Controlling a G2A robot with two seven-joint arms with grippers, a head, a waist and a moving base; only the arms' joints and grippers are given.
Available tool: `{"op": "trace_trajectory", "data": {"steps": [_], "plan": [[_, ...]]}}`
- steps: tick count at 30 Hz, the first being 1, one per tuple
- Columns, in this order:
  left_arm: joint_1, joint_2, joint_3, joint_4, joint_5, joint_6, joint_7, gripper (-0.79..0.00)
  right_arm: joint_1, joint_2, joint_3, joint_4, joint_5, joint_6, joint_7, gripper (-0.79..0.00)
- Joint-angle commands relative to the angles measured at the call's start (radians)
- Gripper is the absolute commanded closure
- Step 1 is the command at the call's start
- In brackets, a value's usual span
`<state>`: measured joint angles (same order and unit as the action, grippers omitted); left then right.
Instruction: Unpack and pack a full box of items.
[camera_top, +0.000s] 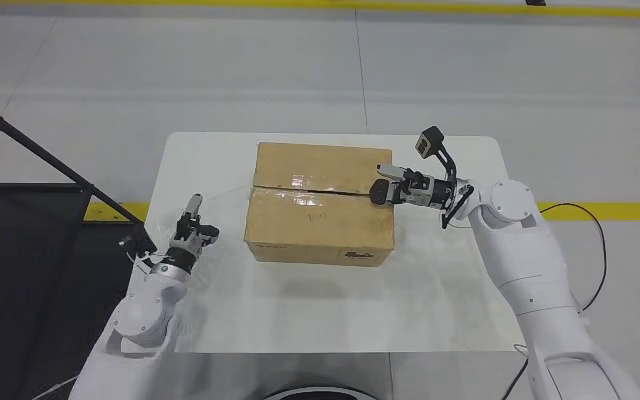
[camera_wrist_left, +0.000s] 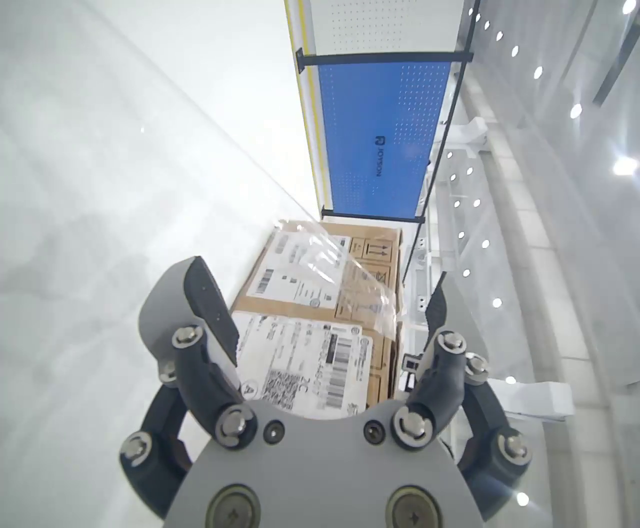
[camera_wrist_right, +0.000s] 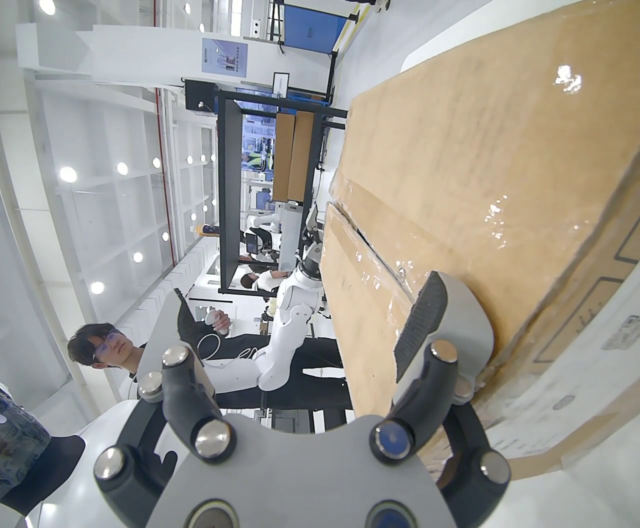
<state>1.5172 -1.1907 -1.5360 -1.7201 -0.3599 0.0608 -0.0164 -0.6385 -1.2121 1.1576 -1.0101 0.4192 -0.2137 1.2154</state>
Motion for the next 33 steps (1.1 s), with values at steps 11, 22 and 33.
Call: {"op": "trace_trajectory", "data": {"steps": [11, 22, 33], "plan": [[-0.199, -0.041, 0.094, 0.244, -0.143, -0.109, 0.117, -0.785, 0.0, 0.0, 0.0, 0.0, 0.0, 0.0, 0.0, -0.785], [-0.248, -0.045, 0.044, 0.195, -0.031, -0.21, 0.179, -0.785, 0.0, 0.0, 0.0, 0.0, 0.0, 0.0, 0.0, -0.785], [-0.254, -0.041, 0.006, 0.063, 0.156, -0.195, 0.191, -0.785, 0.0, 0.0, 0.0, 0.0, 0.0, 0.0, 0.0, -0.785]]}}
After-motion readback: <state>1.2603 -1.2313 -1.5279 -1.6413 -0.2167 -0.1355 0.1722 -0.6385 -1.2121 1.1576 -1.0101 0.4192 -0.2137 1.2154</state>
